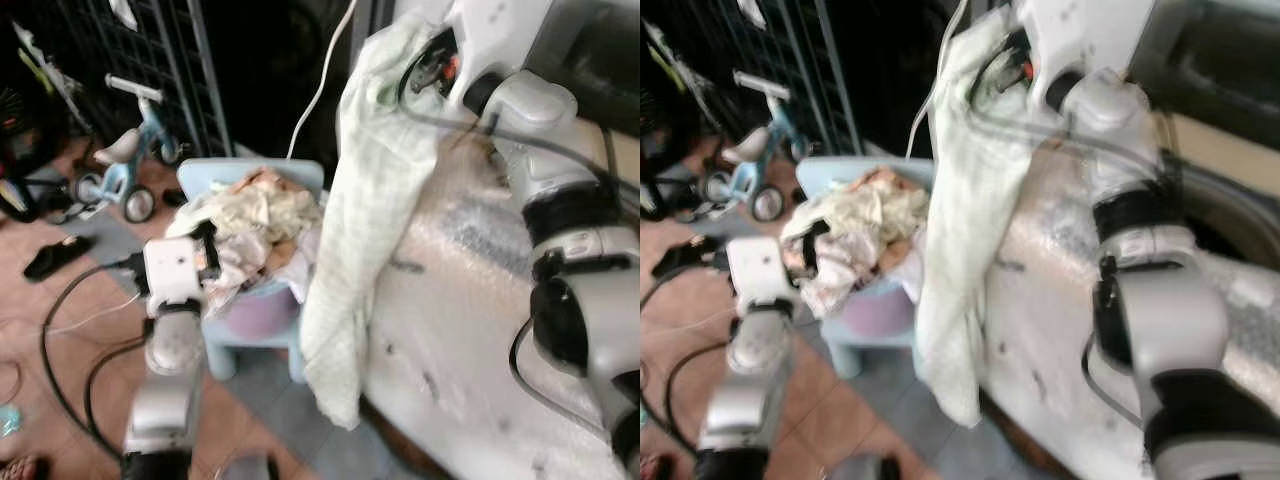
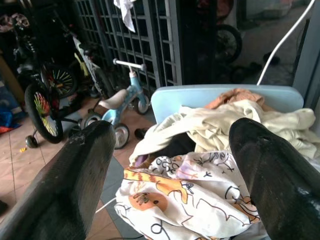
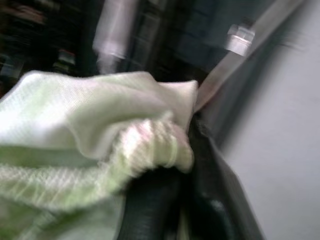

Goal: Clothes washing

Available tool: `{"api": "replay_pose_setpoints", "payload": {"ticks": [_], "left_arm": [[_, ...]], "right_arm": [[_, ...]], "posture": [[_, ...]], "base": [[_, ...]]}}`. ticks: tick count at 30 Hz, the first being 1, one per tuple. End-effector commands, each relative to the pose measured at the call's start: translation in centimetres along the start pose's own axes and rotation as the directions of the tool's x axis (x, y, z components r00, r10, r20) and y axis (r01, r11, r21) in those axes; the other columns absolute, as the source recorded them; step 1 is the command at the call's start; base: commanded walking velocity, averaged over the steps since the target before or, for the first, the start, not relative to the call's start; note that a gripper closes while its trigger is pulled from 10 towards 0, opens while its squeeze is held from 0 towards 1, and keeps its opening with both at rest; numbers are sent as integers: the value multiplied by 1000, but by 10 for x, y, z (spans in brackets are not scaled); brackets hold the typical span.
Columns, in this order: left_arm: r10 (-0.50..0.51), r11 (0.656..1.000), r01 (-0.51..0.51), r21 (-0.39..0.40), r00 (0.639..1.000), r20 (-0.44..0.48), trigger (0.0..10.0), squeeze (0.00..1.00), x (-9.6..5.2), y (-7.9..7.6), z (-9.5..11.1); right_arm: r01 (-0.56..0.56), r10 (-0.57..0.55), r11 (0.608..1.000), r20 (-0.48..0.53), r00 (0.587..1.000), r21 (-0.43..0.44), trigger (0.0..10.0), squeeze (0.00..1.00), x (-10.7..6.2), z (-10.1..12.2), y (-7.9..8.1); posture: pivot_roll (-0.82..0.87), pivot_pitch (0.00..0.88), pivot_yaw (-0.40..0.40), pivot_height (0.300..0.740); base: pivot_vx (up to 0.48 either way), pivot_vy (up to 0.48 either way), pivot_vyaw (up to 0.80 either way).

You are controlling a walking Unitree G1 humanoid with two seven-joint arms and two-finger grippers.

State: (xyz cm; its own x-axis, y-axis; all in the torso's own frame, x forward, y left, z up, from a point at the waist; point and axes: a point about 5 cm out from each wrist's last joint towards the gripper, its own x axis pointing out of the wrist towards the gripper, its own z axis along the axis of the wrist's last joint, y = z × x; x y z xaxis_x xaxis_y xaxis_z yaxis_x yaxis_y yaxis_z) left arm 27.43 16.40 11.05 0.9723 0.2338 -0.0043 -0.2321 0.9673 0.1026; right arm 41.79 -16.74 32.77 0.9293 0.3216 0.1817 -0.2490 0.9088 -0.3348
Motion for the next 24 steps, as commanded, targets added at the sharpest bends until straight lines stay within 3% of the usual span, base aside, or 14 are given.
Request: {"api": "replay_pose_setpoints", "payload": {"ticks": [1,3,4,5,6,8,9,12,13,16,18,21,24], "left_arm": [[0,1000,0,-4,1000,2,10000,0,0,-2,1],[4,1000,-4,-4,1000,0,10000,0,-1,-2,0],[7,1000,-7,-4,1000,0,10000,0,-1,-1,0],[14,1000,-14,-3,1000,-3,10000,0,-2,0,-1],[17,1000,-17,-3,1000,-4,10000,0,-2,1,-1],[19,1000,-19,-3,1000,-7,10000,0,-3,1,-1],[14,1000,-14,-4,1000,-10,10000,0,-3,0,-2],[2,1000,-2,-1,1000,-5,10000,0,-1,-3,-1],[-1,1000,1,1,1000,-3,10000,0,-1,-3,0],[0,1000,0,7,1000,-8,10000,0,-1,-1,-1],[-4,1000,4,10,1000,-12,10000,0,-1,-1,-2],[-8,1000,8,12,1000,-13,10000,0,0,-1,-2],[-11,1000,11,14,1000,-12,10000,0,0,-2,-2]], "right_arm": [[371,-367,928,-72,927,48,10000,0,-22,2,-66],[610,-607,789,-62,792,67,10000,0,-45,13,-109],[683,-683,730,-24,730,15,10000,0,-57,21,-125],[759,-755,643,80,650,-102,10000,0,-74,36,-145],[778,-770,615,115,628,-132,10000,0,-78,40,-149],[764,-753,609,146,641,-212,10000,0,-78,30,-143],[728,-732,633,102,673,-262,10000,0,-73,11,-134],[690,-724,661,-9,690,-296,10000,0,-74,-33,-117],[683,-738,641,-36,674,-350,10000,0,-78,-52,-111],[723,-792,598,-116,600,-347,10000,0,-98,-83,-114],[727,-797,601,-188,573,-333,10000,0,-108,-100,-114],[711,-771,637,-252,585,-299,10000,0,-109,-115,-104],[706,-763,647,-273,587,-290,10000,0,-109,-121,-97]], "posture": [[0,0,8,740],[4,0,0,740],[8,0,-5,740],[10,0,-5,740],[6,0,-4,740],[2,0,0,740],[2,0,0,740],[-1,0,10,740],[2,0,13,740],[-2,0,17,740],[-5,0,18,740],[-6,0,18,740],[-5,0,18,740]], "base": [[0,0,0],[0,0,0],[0,0,0],[0,0,0],[0,0,0],[0,0,0],[0,0,0],[0,0,0],[0,0,0],[0,0,0],[0,0,0],[0,0,0],[0,0,0]]}}
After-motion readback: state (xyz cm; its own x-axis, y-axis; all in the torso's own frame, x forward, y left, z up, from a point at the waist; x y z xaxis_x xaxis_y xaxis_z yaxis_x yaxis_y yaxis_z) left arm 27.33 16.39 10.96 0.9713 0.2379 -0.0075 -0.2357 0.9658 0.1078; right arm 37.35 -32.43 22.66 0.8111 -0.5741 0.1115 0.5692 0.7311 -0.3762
